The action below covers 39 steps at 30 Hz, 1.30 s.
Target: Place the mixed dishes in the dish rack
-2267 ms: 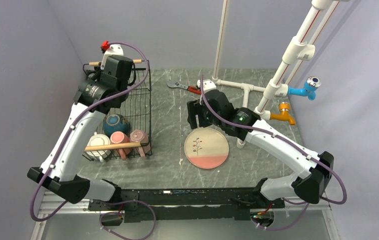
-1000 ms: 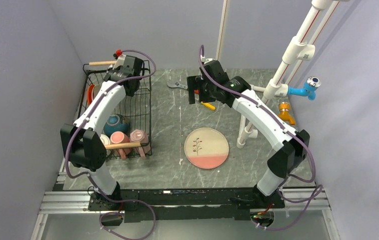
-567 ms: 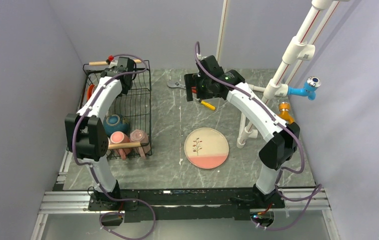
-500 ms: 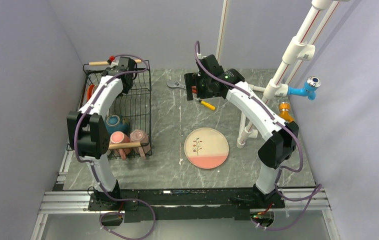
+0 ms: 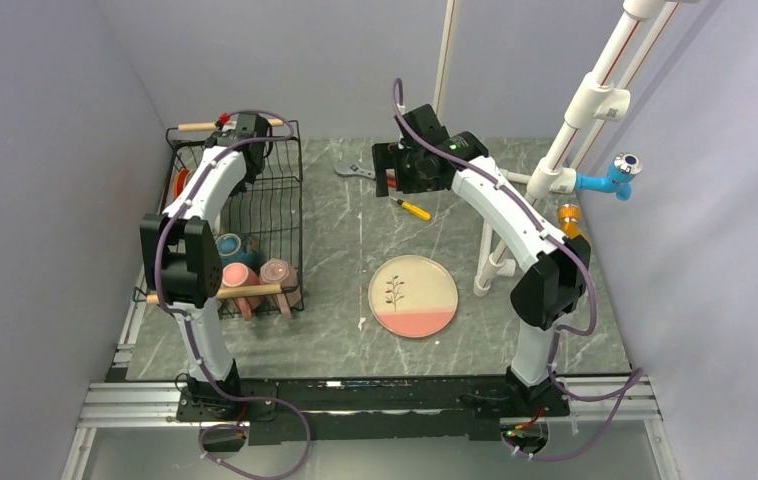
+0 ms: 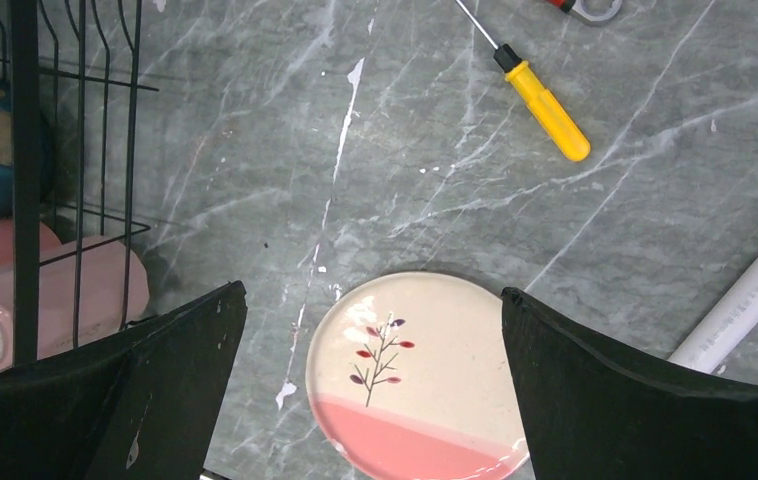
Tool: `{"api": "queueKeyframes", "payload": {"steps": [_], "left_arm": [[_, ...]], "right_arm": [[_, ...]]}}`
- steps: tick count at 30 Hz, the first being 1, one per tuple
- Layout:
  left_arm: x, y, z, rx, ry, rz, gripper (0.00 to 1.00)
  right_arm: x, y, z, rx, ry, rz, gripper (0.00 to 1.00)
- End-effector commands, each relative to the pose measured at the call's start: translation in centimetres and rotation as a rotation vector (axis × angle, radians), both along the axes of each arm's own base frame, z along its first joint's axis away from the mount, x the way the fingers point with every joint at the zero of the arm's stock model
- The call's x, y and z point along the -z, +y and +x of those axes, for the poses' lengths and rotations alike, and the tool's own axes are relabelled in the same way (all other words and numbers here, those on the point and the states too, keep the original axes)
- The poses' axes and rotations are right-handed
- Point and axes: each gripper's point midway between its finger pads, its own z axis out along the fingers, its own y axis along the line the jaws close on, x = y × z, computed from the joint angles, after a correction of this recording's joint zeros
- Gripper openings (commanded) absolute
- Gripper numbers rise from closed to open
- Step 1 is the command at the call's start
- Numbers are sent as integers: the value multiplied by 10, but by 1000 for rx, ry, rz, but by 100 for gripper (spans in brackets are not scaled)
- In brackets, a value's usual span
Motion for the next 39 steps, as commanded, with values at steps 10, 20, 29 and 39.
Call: {"api": "queueKeyframes", "payload": {"steps": [10, 20, 29, 39], "left_arm": [[-10, 5, 7, -11, -45, -50, 37], [-44, 15, -9, -39, -65, -2, 59], [-74, 38, -37, -101, -93, 40, 67], [-101, 35, -59, -105, -147, -4, 70]], "right_arm": [[-13, 2, 10, -32, -44, 56, 100], [-14, 8, 13, -70, -57, 100, 100], [-27, 14, 6, -109, -86, 158, 100], [-27, 1, -8, -90, -126, 160, 100]]}}
